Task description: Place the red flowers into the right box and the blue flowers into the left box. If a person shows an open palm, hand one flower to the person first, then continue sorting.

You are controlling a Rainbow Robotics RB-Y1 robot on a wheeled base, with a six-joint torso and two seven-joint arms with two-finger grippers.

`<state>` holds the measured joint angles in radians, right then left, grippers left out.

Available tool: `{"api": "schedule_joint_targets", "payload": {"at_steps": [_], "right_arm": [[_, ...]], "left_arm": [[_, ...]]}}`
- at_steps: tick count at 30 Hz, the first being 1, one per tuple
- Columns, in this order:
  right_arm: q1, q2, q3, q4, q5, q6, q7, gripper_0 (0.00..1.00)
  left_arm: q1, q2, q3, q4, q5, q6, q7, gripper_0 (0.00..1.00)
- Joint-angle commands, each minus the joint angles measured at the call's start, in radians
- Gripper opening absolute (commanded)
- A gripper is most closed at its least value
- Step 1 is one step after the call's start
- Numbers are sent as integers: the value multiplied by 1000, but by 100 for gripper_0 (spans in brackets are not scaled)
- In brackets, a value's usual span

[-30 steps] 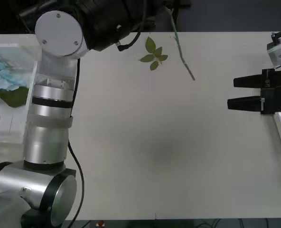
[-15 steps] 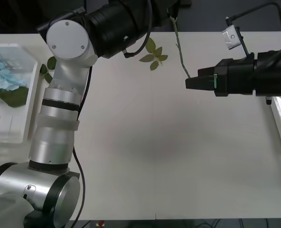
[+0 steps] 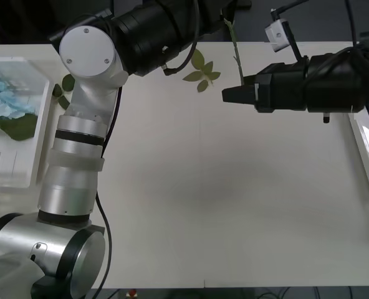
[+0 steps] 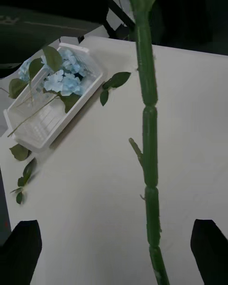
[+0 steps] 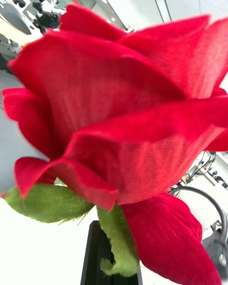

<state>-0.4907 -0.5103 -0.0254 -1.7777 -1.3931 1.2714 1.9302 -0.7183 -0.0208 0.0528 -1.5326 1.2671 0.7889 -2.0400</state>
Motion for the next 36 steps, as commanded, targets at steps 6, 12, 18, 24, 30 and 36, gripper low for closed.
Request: {"api": "schedule_joint_targets", "payload": {"at_steps": [6, 12, 18, 24, 30, 36], "right_arm": [[-20, -5, -1, -17, -6, -1, -34, 0], [-19, -19, -1, -16, -20, 0, -31, 0], [-19, -30, -4, -17, -30, 3, -25, 0], [-19, -30, -7, -16, -33, 3, -23, 0], [-16, -31, -13, -17, -35, 5, -23, 0], [-14, -57, -41, -16, -47, 26, -22, 0]], "left_arm": [[-1, 3, -11, -26, 11, -10, 17, 0], [0, 3, -11, -26, 14, -10, 17, 0], [0, 3, -11, -26, 15, -10, 17, 0], [2, 3, -11, -26, 15, -8, 15, 85], [10, 13, -28, -26, 63, 0, 15, 100], [79, 128, -51, -89, 156, 61, 20, 100]]}}
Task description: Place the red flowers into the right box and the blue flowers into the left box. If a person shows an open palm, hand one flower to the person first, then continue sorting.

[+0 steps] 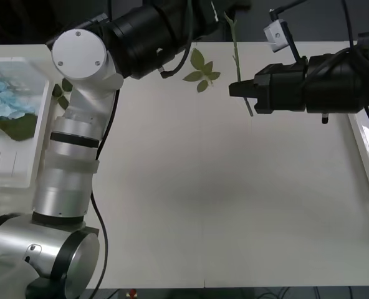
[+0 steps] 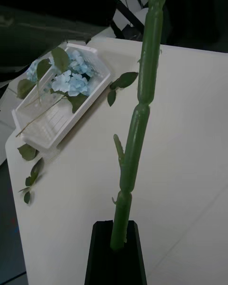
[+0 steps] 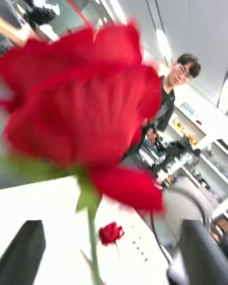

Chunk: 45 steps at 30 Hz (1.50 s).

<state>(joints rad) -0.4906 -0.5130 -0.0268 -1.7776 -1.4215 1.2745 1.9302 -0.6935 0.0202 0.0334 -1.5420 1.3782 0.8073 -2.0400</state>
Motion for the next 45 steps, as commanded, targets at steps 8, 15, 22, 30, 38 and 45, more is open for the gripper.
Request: {"api": "schedule_joint_targets", "payload": {"at_steps": [8, 15, 22, 30, 38, 45], "right_arm": [[35, -127, -236, -16, -24, 190, -23, 0], [158, -277, -407, -11, 44, 263, -25, 0], [279, -441, -502, 156, 110, 256, -10, 0], [294, -564, -513, 411, 243, 217, 85, 0], [293, -588, -387, 575, 338, 42, 184, 0], [293, -587, -257, 656, 355, -58, 185, 0]], "left_arm": [[186, 326, -17, -170, 90, 187, 47, 100], [304, 514, -4, -224, 101, 214, 50, 100], [405, 699, -15, -283, 196, 197, 41, 100], [451, 899, -101, -337, 493, 90, -57, 100], [476, 983, -99, -323, 479, 105, -95, 100], [463, 828, 79, -253, 343, 325, -92, 100]]}}
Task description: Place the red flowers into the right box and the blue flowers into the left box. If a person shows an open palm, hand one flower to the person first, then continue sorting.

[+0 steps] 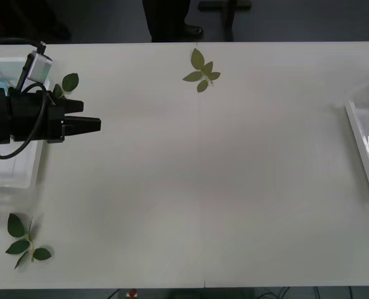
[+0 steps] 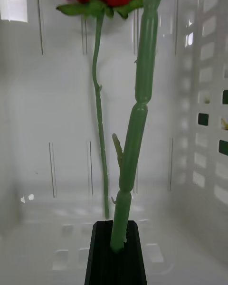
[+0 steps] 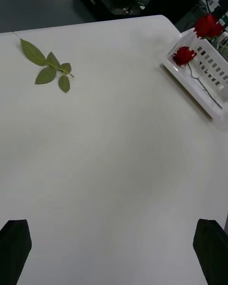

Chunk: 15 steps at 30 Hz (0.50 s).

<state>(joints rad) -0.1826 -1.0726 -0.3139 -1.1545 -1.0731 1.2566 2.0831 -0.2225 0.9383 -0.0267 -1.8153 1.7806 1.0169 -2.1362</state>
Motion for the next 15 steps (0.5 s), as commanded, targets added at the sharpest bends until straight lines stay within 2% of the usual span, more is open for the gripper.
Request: {"api": "schedule_joint_targets", "payload": {"at_steps": [1, 5, 8, 10, 11, 12, 13, 15], "right_arm": [[-15, -24, 53, 47, 9, -63, 32, 0], [-15, 2, 110, 67, 9, -115, 35, 0], [-15, 23, 111, 68, 19, -117, 35, 0], [-17, 31, 111, 68, 21, -117, 35, 9], [-15, 34, 111, 67, 22, -117, 35, 23], [-17, 36, 111, 68, 22, -117, 35, 65], [-15, 36, 111, 67, 21, -117, 38, 85], [-15, 36, 111, 65, 12, -117, 45, 100]], "left_arm": [[-14, -118, 182, 27, -87, 169, 7, 100], [-37, -199, 306, 39, -161, 324, 12, 100], [-58, -233, 340, 62, -167, 387, 9, 100], [-67, -240, 340, 74, -165, 394, -1, 100], [-67, -242, 340, 76, -171, 391, -2, 100], [-67, -246, 337, 76, -179, 385, -5, 100], [-69, -248, 332, 76, -184, 377, -7, 100], [-69, -257, 314, 76, -188, 356, -10, 100]]}}
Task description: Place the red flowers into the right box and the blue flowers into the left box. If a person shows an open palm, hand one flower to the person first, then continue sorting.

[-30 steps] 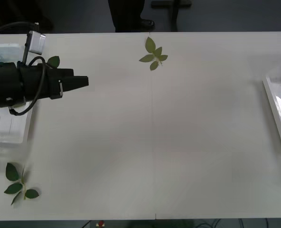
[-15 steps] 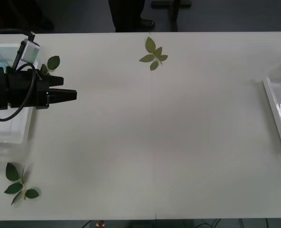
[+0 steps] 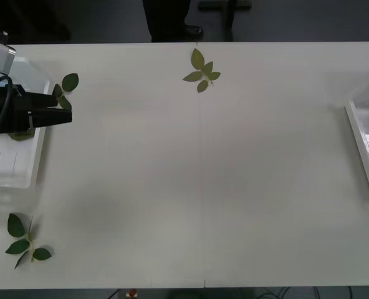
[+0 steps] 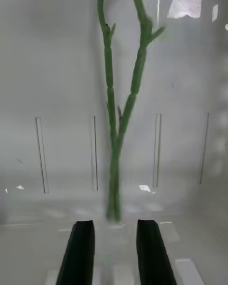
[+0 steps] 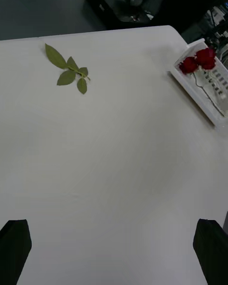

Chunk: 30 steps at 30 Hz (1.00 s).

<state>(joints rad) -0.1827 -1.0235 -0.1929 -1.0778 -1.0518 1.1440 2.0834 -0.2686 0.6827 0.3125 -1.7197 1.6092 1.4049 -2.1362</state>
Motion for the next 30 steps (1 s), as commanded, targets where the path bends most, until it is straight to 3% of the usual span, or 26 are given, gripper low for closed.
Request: {"api": "schedule_joint_targets", "payload": {"at_steps": [1, 7, 15, 22, 30], "right_arm": [[-17, -13, -11, -11, -14, -1, 49, 100], [-15, -16, -118, -57, -57, 117, 70, 100], [-14, -16, -310, -248, -99, 352, 165, 100], [-14, -9, -339, -355, -272, 410, 397, 100], [-15, 111, -335, -567, -389, 408, 622, 100]], "left_arm": [[-23, -5, -35, -18, -20, -47, -11, 100], [-26, -38, -121, -18, -40, -159, -19, 100], [-21, -51, -224, -20, -31, -228, -22, 100], [-34, -46, -227, -23, -133, -155, -13, 100], [-78, -49, -205, -77, -201, -46, 93, 100]]}}
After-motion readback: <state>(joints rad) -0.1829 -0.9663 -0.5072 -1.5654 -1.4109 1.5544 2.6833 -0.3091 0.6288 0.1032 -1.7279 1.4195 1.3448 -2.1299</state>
